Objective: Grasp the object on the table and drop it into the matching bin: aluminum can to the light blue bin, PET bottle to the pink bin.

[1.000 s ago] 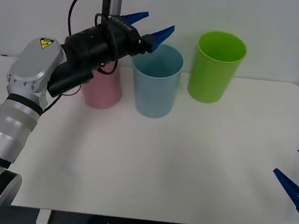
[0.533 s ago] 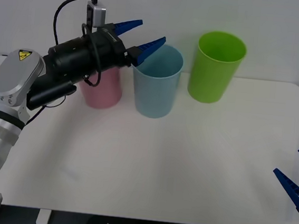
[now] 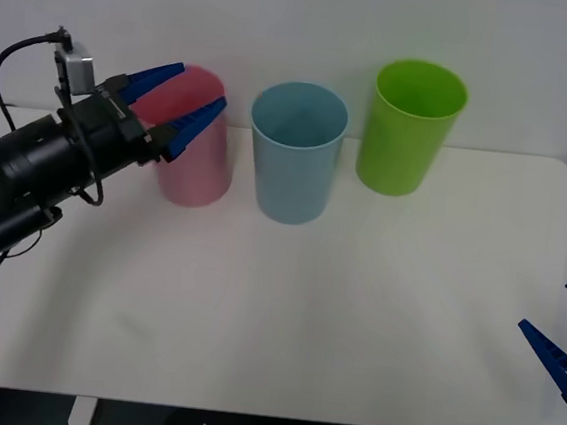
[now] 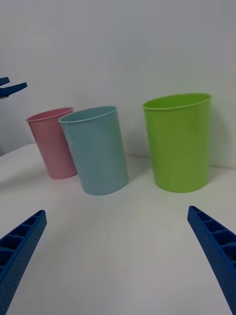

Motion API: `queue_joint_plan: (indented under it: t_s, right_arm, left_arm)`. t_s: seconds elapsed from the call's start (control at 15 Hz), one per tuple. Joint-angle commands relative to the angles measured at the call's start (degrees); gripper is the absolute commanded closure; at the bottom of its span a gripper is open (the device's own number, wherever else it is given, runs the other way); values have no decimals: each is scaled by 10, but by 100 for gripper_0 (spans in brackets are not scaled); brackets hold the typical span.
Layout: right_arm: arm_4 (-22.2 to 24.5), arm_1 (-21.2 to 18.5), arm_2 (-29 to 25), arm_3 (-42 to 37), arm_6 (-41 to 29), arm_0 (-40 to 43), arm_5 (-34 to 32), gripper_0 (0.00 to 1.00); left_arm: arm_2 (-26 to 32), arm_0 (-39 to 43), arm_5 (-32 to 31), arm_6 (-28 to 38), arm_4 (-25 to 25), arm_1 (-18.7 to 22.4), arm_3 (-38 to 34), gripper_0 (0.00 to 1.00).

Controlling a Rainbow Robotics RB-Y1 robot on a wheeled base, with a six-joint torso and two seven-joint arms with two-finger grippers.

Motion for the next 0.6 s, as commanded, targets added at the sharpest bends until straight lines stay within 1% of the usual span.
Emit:
queue_joint_plan:
  t_s: [0.07, 0.2, 0.4, 0.6]
  right_arm:
    - [0, 0, 0, 0, 0, 0, 0, 0]
    - [0, 0, 0, 0, 0, 0, 0, 0]
    - [0, 0, 0, 0, 0, 0, 0, 0]
    - [0, 0, 0, 0, 0, 0, 0, 0]
  left_arm:
    - [55, 51, -35, 3, -19, 4, -39, 0]
    - [95, 83, -64, 9, -44, 5, -64, 0]
    - [130, 133, -78, 24, -61, 9, -107, 0]
    - [175, 186, -87, 98, -95, 9, -173, 0]
